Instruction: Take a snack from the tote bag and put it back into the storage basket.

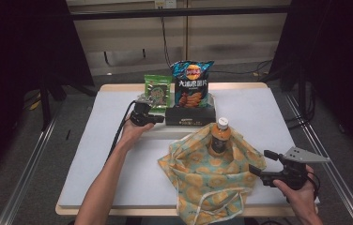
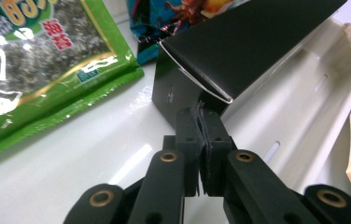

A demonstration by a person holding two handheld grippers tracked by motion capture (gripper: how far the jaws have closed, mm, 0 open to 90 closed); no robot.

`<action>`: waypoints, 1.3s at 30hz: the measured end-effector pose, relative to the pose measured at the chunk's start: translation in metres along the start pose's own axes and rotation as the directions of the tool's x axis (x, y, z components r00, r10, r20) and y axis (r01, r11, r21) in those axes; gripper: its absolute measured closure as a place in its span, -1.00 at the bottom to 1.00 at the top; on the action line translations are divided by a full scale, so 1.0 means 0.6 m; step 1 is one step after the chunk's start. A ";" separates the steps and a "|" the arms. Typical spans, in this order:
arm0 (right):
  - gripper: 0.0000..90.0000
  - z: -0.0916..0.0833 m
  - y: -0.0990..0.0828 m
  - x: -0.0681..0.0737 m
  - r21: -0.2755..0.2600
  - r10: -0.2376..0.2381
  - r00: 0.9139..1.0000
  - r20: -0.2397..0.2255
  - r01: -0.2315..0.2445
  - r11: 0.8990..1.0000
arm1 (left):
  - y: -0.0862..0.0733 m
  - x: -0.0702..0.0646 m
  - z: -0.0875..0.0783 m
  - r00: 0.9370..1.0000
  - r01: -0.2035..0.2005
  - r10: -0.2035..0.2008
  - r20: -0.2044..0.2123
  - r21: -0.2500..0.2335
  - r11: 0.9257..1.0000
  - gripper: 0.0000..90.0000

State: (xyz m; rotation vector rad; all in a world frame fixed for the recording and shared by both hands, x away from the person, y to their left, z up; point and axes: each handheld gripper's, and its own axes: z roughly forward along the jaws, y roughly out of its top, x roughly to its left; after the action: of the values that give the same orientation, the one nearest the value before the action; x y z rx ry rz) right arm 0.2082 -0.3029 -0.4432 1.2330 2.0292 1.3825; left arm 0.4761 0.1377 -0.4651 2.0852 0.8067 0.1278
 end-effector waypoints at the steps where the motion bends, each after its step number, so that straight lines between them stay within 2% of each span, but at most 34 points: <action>1: -0.69 -0.001 0.000 0.000 -0.003 -0.003 1.000 -0.002 0.003 1.000 | 0.001 -0.001 -0.005 1.000 -0.001 0.001 0.002 -0.002 1.000 0.92; 7: -0.67 -0.002 0.000 -0.002 -0.007 -0.002 1.000 0.005 0.002 1.000 | 0.006 -0.024 -0.037 0.999 -0.039 0.040 0.015 -0.052 0.998 0.67; 9: -0.66 -0.004 0.002 -0.001 -0.013 -0.004 1.000 0.009 0.004 1.000 | 0.006 -0.041 -0.047 0.998 -0.047 0.051 0.039 -0.080 0.996 0.60; 11: -0.65 -0.005 0.002 -0.001 -0.016 -0.002 1.000 0.010 0.002 1.000 | 0.006 -0.046 -0.049 0.998 -0.050 0.054 0.044 -0.085 0.995 0.55; 13: -0.65 -0.008 0.002 0.000 -0.019 -0.002 1.000 0.013 0.003 1.000 | 0.006 -0.055 -0.053 0.998 -0.047 0.051 0.046 -0.088 0.995 0.36; 15: -0.63 -0.009 0.002 -0.002 -0.024 -0.009 1.000 0.015 0.009 1.000 | 0.004 -0.062 -0.057 0.996 -0.049 0.057 0.073 -0.103 0.993 0.20; 16: -0.63 -0.009 0.003 -0.002 -0.022 -0.005 1.000 0.013 0.006 1.000 | 0.002 -0.069 -0.063 0.996 -0.040 0.051 0.079 -0.132 0.990 0.14; 18: -0.63 -0.009 0.003 -0.002 -0.024 -0.005 1.000 0.014 0.005 1.000 | 0.002 -0.073 -0.065 0.995 -0.045 0.057 0.085 -0.140 0.989 0.13; 20: -0.63 -0.009 0.003 -0.001 -0.025 -0.006 1.000 0.013 0.006 1.000 | 0.003 -0.082 -0.071 0.995 -0.072 0.082 0.064 -0.137 0.988 -0.01; 21: -0.63 -0.009 0.003 -0.001 -0.025 -0.006 1.000 0.013 0.006 1.000 | 0.003 -0.087 -0.073 0.993 -0.072 0.084 0.080 -0.141 0.987 -0.01; 23: -0.63 -0.008 0.003 -0.002 -0.024 -0.004 1.000 0.015 0.004 1.000 | 0.003 -0.094 -0.077 0.992 -0.094 0.106 0.072 -0.147 0.985 -0.08; 25: -0.63 -0.008 0.004 -0.002 -0.024 -0.002 1.000 0.015 0.002 1.000 | 0.002 -0.101 -0.079 0.989 -0.108 0.122 0.088 -0.150 0.983 -0.11; 26: -0.63 -0.006 0.004 -0.001 -0.022 -0.005 1.000 0.015 0.005 1.000 | 0.002 -0.105 -0.079 0.985 -0.115 0.132 0.107 -0.153 0.981 -0.19; 27: -0.63 -0.006 0.004 -0.001 -0.020 -0.005 1.000 0.014 0.005 1.000 | 0.002 -0.105 -0.079 0.985 -0.115 0.132 0.107 -0.153 0.981 -0.21; 30: -0.63 -0.005 0.003 0.001 -0.016 -0.001 1.000 0.013 0.001 1.000 | 0.005 -0.114 -0.082 0.980 -0.129 0.150 0.134 -0.155 0.979 -0.23; 32: -0.64 -0.006 0.003 0.001 -0.018 0.000 1.000 0.013 0.000 1.000 | 0.007 -0.127 -0.086 0.972 -0.149 0.175 0.156 -0.164 0.975 -0.20; 34: -0.64 -0.006 0.003 0.001 -0.021 0.001 1.000 0.011 0.000 1.000 | 0.011 -0.140 -0.088 0.968 -0.162 0.191 0.161 -0.173 0.971 -0.17; 35: -0.64 -0.006 0.003 0.002 -0.020 0.000 1.000 0.010 0.000 1.000 | 0.013 -0.149 -0.088 0.963 -0.170 0.202 0.178 -0.180 0.969 -0.17; 36: -0.64 -0.005 0.003 0.001 -0.018 -0.008 1.000 0.010 0.008 1.000 | 0.016 -0.155 -0.087 0.960 -0.178 0.211 0.182 -0.184 0.967 -0.15; 37: -0.64 -0.004 0.002 0.001 -0.016 -0.011 1.000 0.007 0.011 1.000 | 0.018 -0.160 -0.086 0.960 -0.176 0.212 0.184 -0.193 0.965 -0.08; 39: -0.64 -0.004 0.002 0.001 -0.015 -0.013 1.000 0.004 0.013 1.000 | 0.024 -0.172 -0.082 0.951 -0.178 0.223 0.213 -0.212 0.961 -0.08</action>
State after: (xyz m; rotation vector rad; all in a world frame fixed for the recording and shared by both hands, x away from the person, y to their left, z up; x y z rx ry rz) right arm 0.2069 -0.3036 -0.4411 1.2133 2.0170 1.3863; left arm 0.3844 0.1055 -0.4038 1.9514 0.4200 0.0641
